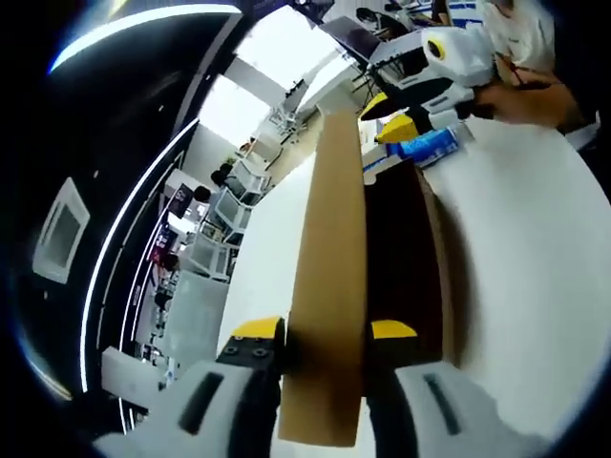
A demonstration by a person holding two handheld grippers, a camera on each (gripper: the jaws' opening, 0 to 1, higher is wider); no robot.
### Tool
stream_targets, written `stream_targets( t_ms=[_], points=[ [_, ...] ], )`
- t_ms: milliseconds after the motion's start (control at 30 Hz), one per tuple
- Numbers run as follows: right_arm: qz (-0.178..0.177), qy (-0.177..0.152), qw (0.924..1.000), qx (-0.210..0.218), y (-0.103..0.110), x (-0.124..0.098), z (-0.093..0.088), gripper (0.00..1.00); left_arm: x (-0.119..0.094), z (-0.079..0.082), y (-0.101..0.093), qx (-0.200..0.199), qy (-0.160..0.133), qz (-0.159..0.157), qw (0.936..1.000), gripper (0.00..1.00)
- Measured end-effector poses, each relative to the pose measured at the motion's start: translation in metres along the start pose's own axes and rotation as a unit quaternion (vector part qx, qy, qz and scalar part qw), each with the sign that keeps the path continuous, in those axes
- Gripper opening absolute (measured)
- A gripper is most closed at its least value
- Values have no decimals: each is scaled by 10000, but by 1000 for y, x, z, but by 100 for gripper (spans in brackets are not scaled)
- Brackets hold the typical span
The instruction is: Operate the shoe box by opening the lid, removing the specified soft item, and placing it in the target area until the item is outside and the box remains undamaged.
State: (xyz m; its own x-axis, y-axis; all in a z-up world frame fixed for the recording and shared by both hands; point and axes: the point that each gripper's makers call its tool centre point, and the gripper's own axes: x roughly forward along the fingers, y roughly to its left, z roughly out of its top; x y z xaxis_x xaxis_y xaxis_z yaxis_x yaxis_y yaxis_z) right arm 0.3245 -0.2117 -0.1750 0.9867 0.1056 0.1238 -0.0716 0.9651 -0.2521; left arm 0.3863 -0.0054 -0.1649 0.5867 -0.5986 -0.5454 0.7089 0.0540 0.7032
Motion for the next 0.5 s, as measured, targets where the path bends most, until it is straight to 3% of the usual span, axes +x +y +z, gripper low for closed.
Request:
stream_targets(
  t_ms=[200,300,467,500],
  points=[
    [687,121,9930,-954,6,-19,21,46,3,-4,3,62,90,76,9999,33],
    [1287,136,9781,-1627,21,-24,38,50,4,-4,3,64,108,118,9999,33],
    [1791,204,9441,-2759,45,-18,51,61,3,-3,4,63,97,149,9998,33],
    [1889,284,9330,-3050,53,-14,49,62,3,-3,4,73,94,164,9998,33]
  ],
)
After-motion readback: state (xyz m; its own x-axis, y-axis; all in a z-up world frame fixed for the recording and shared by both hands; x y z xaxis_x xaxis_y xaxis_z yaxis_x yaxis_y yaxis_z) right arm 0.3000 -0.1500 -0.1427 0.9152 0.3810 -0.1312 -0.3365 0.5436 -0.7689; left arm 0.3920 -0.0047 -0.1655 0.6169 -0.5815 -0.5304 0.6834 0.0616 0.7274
